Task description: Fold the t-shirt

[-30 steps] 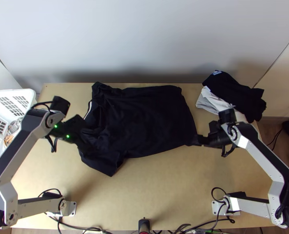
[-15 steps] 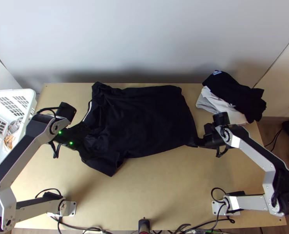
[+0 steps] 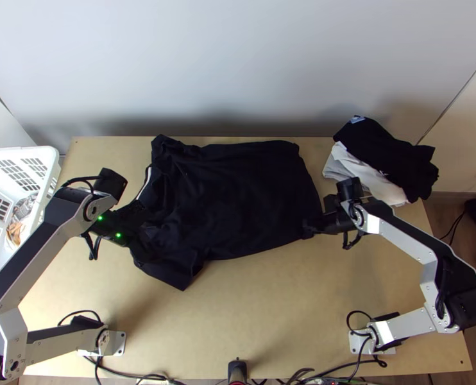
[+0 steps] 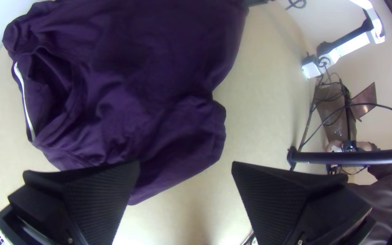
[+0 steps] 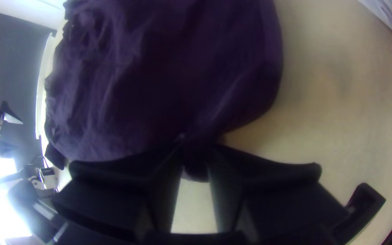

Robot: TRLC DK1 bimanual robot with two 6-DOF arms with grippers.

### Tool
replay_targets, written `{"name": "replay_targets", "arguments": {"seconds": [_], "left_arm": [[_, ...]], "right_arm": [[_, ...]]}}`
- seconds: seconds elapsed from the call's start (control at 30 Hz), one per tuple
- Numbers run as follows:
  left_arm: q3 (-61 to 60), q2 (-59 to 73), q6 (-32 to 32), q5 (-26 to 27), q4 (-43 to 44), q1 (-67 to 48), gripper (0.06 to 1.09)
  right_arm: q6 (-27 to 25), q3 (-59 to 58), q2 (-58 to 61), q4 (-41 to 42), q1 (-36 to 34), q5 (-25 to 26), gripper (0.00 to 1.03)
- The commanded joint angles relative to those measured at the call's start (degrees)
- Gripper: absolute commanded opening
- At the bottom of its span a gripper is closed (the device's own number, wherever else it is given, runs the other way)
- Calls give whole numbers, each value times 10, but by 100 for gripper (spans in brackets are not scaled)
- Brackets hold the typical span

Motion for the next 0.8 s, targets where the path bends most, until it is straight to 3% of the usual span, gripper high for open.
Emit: {"name": "replay_targets", "arguments": {"seconds": [0.0,0.07,0.4,0.47,0.57,0.6,0.63,0.67,0.7,0.77], "left_arm": [[1,-4,2,-1,-1,11,104],[1,-6,4,-1,-3,16,104],[-13,-4,7,-1,-5,15,104],[-13,-2,6,-1,-2,12,104],[-13,1,7,-1,-1,10,104],[-12,2,7,-1,-1,10,104],[-11,4,7,-1,-1,9,104],[-11,6,7,-1,-1,7,104],[-9,7,7,-1,-1,6,104],[-5,6,6,-1,-2,6,104]], "right_arm": [[9,4,14,24,11,4,3],[5,2,10,6,5,4,3],[-65,74,-81,-260,-9,4,3],[-92,89,-97,-321,-5,4,3],[-175,79,-127,-379,17,4,5],[-198,69,-130,-378,25,4,21],[-208,60,-124,-378,25,4,54],[-214,53,-110,-378,25,4,93],[-221,50,-95,-383,27,4,99],[-239,38,-90,-384,26,4,99]]}}
